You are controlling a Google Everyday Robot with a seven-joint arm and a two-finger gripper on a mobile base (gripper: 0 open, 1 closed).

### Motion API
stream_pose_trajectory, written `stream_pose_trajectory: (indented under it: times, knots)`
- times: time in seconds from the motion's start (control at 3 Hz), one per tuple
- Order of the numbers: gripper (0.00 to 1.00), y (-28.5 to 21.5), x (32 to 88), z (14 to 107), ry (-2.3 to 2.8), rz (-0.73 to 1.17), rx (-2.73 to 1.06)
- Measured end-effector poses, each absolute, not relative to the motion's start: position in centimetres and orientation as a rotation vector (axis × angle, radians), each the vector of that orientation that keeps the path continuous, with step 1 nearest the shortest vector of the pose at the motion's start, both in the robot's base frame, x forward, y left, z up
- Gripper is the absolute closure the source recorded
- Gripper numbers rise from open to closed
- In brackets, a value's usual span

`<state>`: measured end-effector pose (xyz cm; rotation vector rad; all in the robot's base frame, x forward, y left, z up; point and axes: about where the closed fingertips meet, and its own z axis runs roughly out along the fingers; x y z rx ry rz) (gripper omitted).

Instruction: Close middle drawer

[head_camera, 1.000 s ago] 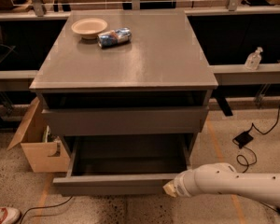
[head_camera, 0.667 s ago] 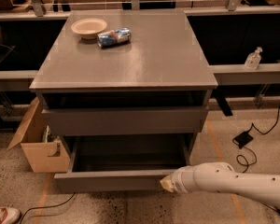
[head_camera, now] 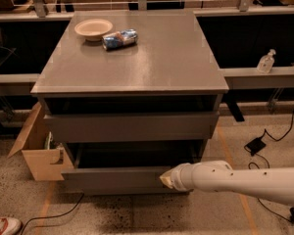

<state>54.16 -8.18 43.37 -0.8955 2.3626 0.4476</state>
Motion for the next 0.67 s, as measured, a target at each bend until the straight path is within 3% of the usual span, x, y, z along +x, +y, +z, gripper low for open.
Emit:
stream_pose_trajectory:
  times: [0.67]
  knots:
    - [1.0, -6.4, 58.3, 43.9, 2.291, 0.4, -0.912]
